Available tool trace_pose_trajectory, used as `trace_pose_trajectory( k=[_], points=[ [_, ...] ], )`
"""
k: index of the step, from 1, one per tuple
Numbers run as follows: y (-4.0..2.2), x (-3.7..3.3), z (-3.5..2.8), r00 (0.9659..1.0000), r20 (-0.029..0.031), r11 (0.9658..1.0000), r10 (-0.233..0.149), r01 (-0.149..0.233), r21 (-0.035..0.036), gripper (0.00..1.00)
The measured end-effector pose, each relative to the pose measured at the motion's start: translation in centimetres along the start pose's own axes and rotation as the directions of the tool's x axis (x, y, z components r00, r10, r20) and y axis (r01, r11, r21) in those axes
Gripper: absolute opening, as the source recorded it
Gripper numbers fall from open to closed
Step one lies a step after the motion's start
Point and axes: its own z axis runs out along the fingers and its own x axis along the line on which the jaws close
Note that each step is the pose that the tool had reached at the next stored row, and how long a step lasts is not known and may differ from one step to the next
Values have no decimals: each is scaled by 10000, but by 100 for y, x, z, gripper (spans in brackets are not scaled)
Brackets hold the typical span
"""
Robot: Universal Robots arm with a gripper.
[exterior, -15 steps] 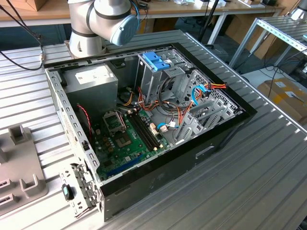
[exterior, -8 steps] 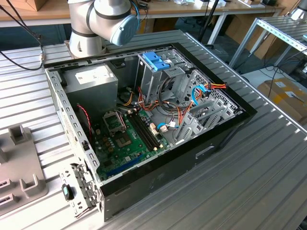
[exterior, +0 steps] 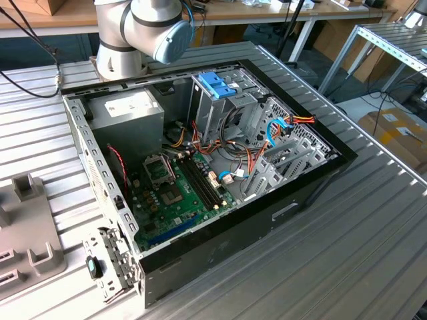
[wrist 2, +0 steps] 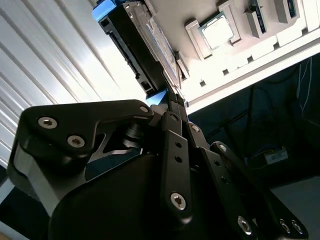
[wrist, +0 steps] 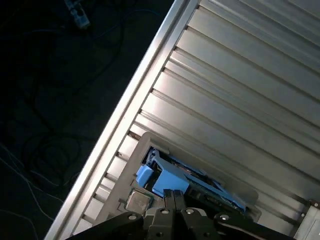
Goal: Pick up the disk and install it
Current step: 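Pick up the disk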
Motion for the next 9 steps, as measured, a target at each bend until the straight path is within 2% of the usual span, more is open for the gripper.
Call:
trace_pose_trajectory(
  k=[3, 5, 7, 8, 9],
  points=[
    [0, 0, 0, 9978, 10, 9978, -662, 662, -2, 11],
    [0, 0, 0, 9935, 18, 9935, -1138, 1138, -3, 11],
    [0, 0, 0, 9884, 24, 9884, -1516, 1516, -4, 11],
    [0, 0, 0, 9849, 28, 9849, -1732, 1732, -4, 11],
    [0, 0, 0, 9797, 32, 9797, -2006, 2006, -5, 11]
  ],
)
